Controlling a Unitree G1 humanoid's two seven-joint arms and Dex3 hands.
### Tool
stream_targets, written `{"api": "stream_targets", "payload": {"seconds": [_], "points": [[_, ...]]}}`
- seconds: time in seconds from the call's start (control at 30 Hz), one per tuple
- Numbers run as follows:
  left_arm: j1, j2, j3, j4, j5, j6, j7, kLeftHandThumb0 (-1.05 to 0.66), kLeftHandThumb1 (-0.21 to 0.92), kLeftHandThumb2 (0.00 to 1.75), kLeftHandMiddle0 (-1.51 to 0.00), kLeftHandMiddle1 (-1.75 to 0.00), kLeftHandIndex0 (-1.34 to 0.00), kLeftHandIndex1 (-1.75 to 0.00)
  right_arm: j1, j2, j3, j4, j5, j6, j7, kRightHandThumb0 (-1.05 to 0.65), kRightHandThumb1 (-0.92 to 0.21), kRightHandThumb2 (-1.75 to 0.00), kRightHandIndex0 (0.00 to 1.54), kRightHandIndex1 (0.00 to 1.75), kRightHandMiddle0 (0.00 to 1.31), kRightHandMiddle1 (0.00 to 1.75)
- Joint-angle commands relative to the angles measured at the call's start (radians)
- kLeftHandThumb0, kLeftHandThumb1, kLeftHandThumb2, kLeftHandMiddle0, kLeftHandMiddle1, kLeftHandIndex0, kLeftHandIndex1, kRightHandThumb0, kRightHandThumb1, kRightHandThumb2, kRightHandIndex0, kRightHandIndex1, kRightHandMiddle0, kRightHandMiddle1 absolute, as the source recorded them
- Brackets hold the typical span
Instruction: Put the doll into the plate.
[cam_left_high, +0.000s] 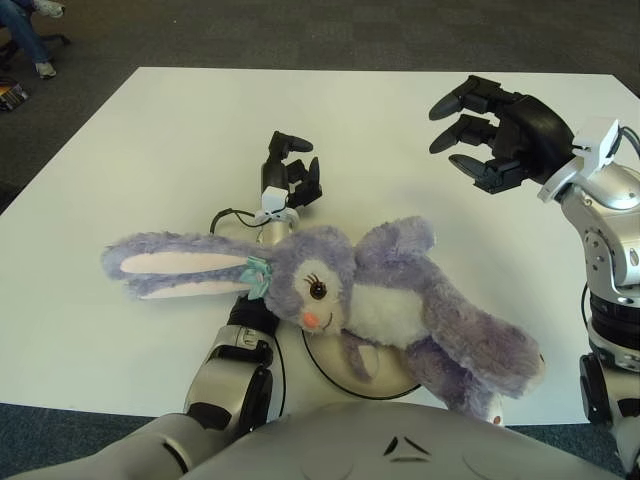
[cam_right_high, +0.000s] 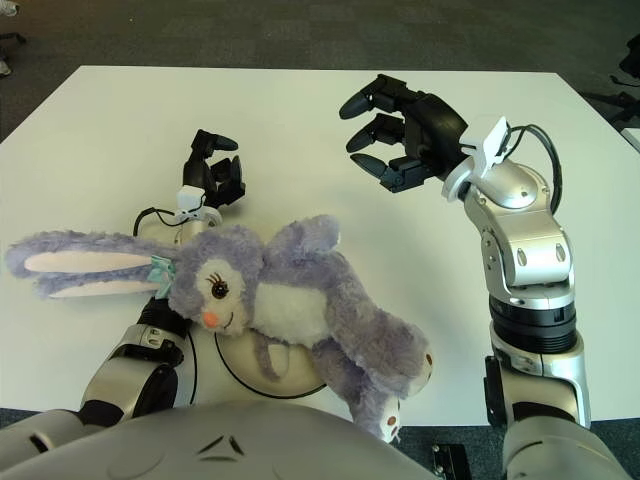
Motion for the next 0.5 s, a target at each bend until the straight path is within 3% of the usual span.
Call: {"api": "stream_targets", "payload": {"seconds": [0.0, 0.07, 0.27, 0.47], "points": [[0.045, 0.011, 0.011, 0.028, -0.019, -0.011, -0.019, -0.38, 0.67, 0.86, -1.07, -1.75, -0.34, -1.75, -0.024, 0.037, -0.002, 0.093, -0.034, -0.043, -0.046, -0.05, -0.4, -1.1, 0.57, 1.55, 0.52, 1.56], [0.045, 0.013, 0.014, 0.028, -0.024, -0.011, -0.027, -0.38, 0.68, 0.86, -1.06, -1.75, -0.34, -1.75, -0.034, 0.051, 0.002, 0.139, -0.056, -0.074, -0.067, -0.03, -0.37, -1.17, 0.56, 1.6, 0.53, 1.61], [0.049, 0.025, 0.022, 0.027, -0.045, -0.016, -0.06, -0.38, 0.68, 0.85, -1.06, -1.75, -0.34, -1.75, -0.023, 0.131, -0.024, 0.349, -0.1, -0.304, -0.126, -0.01, -0.32, -1.3, 0.51, 1.73, 0.5, 1.72], [0.052, 0.029, 0.033, 0.026, -0.056, -0.025, -0.073, -0.38, 0.67, 0.86, -1.09, -1.75, -0.35, -1.75, -0.014, 0.217, -0.06, 0.4, -0.045, -0.405, -0.147, -0.01, -0.33, -1.31, 0.5, 1.74, 0.49, 1.73]]}}
